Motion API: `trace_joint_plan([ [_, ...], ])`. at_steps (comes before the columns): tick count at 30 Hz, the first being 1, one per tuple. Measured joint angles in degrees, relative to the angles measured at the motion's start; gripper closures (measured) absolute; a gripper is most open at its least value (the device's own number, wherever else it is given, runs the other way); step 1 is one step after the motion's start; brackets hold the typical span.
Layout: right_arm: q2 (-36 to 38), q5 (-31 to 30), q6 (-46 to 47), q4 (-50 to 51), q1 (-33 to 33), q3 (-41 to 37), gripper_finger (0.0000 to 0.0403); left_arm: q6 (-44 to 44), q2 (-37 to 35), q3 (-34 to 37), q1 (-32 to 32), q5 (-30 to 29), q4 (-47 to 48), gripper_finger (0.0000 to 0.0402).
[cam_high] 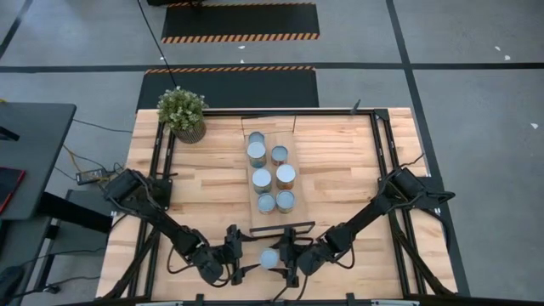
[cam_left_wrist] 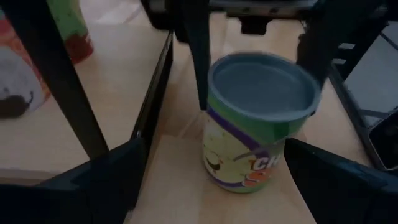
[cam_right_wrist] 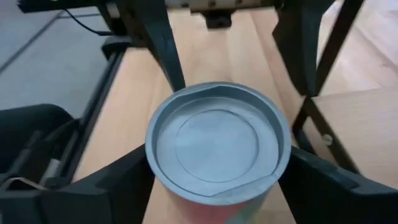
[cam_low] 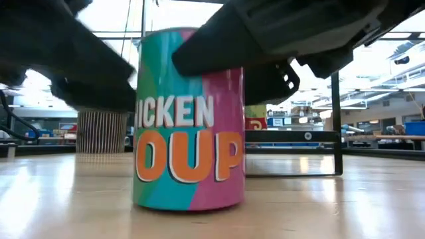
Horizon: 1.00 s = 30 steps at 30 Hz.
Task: Pick and place cans onto a shelf
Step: Put the canned chicken soup on the shelf
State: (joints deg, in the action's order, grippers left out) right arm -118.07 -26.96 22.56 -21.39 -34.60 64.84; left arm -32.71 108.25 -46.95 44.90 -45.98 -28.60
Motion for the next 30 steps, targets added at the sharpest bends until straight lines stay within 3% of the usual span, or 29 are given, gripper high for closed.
trace_joint_plan([
  [8, 5.58, 0.41, -3.31, 3.72, -2.78, 5.14, 0.0109, 4.82, -7.93, -0.03, 5.87, -2.53, 2.49, 0.0012],
  [16, 12.93, -10.15, -15.35, 12.02, -4.92, 12.74, 0.0108, 5.69, -14.38, -0.04, 10.72, -9.77, 8.77, 0.0012],
  [19, 15.29, -11.19, -21.43, 13.93, -3.93, 14.31, 0.0108, 4.58, -15.72, -0.03, 11.69, -12.3, 10.82, 0.0012],
  [23, 19.62, -8.18, -26.72, 19.04, 0.23, 14.82, 0.0108, 3.24, -17.62, -0.03, 12.01, -13.96, 13.53, 0.0012],
  [30, 26.89, 7.27, -27.78, 30.58, 12.9, 14.91, 0.0107, 2.73, -20.77, -0.03, 11.19, -14.71, 21.5, 0.0012],
])
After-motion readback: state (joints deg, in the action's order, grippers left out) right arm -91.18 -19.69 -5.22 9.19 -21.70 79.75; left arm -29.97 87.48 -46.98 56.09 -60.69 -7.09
